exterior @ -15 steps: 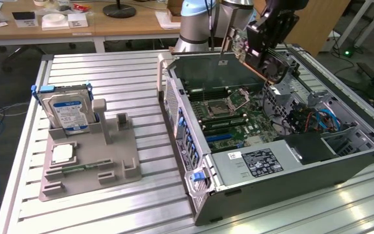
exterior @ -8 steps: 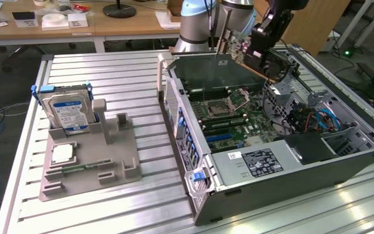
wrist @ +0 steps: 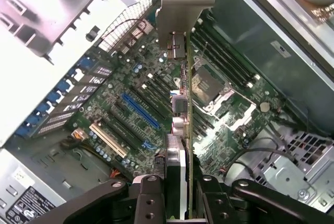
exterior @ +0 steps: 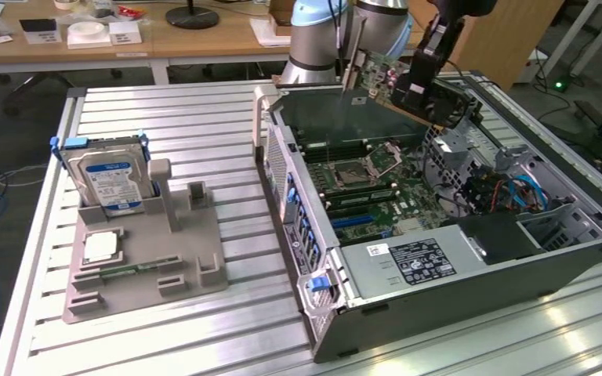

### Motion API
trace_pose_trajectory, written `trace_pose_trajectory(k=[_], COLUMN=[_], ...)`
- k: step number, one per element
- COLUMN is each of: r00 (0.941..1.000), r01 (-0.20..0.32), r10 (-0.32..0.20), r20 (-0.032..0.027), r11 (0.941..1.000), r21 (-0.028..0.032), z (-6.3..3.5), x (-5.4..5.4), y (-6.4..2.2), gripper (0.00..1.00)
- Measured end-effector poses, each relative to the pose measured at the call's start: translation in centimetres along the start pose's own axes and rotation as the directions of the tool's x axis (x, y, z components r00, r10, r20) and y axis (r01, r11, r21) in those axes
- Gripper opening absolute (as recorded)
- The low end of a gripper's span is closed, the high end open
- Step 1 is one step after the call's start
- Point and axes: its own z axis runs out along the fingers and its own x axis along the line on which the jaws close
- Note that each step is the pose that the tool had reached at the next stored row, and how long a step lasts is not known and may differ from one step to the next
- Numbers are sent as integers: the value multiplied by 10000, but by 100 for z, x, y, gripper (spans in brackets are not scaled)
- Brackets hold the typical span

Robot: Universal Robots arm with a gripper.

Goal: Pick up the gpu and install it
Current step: 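Insert the gpu into the slot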

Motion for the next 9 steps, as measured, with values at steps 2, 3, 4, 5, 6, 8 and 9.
trace_pose_trajectory(k=[2, 3, 4, 5, 6, 8, 9], r00=[9997, 9993, 9987, 9980, 9971, 9948, 9934], r01=[250, 385, 510, 633, 760, 1014, 1150], r10=[-250, -385, -510, -633, -760, -1014, -1150], r20=[-6, -9, -12, -15, -17, -23, -26], r11=[9997, 9993, 9987, 9980, 9971, 9948, 9934], r21=[-4, -7, -10, -12, -15, -20, -23], z=[0, 0, 0, 0, 0, 0, 0], x=[0, 0, 0, 0, 0, 0, 0], y=[0, 0, 0, 0, 0, 0, 0], gripper=[28, 28, 28, 28, 28, 28, 28])
